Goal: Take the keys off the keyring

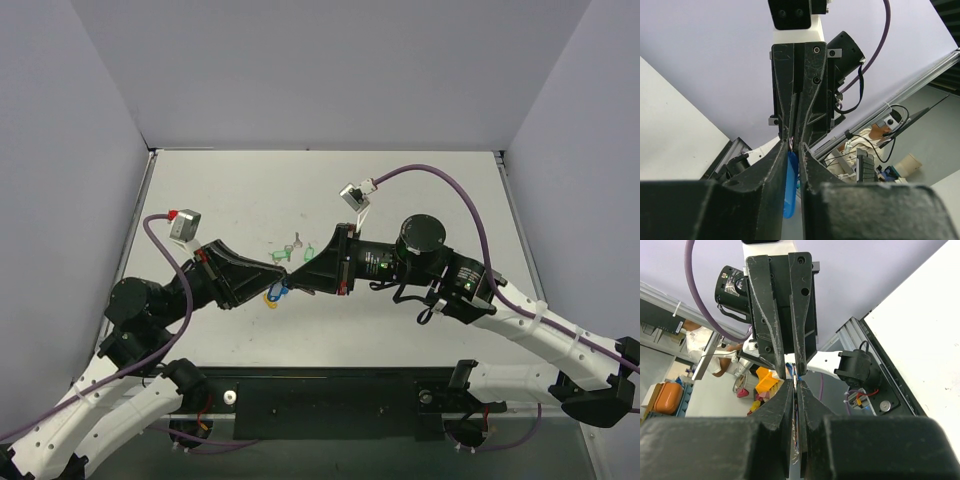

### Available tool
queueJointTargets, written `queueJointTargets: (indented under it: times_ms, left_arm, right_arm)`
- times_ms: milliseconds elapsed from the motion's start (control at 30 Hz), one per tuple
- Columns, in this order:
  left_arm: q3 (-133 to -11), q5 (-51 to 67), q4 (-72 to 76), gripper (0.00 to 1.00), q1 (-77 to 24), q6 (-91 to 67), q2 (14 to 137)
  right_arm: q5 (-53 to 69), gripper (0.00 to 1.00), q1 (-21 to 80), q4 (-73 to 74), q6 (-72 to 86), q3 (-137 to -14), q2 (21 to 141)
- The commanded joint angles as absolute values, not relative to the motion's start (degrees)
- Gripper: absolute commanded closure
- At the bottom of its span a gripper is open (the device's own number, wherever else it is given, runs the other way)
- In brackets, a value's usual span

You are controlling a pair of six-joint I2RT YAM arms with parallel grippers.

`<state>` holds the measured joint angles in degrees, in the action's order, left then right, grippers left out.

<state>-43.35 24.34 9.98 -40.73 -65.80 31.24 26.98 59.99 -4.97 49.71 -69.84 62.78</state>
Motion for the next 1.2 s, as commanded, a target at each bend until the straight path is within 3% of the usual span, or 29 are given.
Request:
queueJointTargets:
  times_ms: [0, 67, 167, 500, 1167]
  left_arm:
    - [-45.2, 25.5, 11.9, 0.78, -41.3, -64.2, 31.3]
    - [-45.3, 25.7, 11.8, 0.83, -41.5, -64.1, 31.4]
    - [-46.0, 26.2, 11.1, 1.00, -41.7, -63.5, 31.8]
    - [-58.4, 35.0, -11.5, 1.00, -41.7, -49.8, 36.9]
    - [-70.0, 47.2, -29.0, 1.00, -41.7, -32.7, 45.3]
  right_arm:
    - [27.3, 1.00, 60.1, -9.1, 50.0, -71.3, 62.9]
    - [27.4, 1.00, 60.0, -9.2, 50.0, -71.3, 63.2]
    - [27.4, 1.00, 60.1, -9.2, 50.1, -71.5, 63.3]
    - [29.1, 1.00, 60.2, -0.4, 46.7, -75.0, 63.5]
    - [31.8, 1.00, 60.2, 5.8, 45.9, -77.0, 64.1]
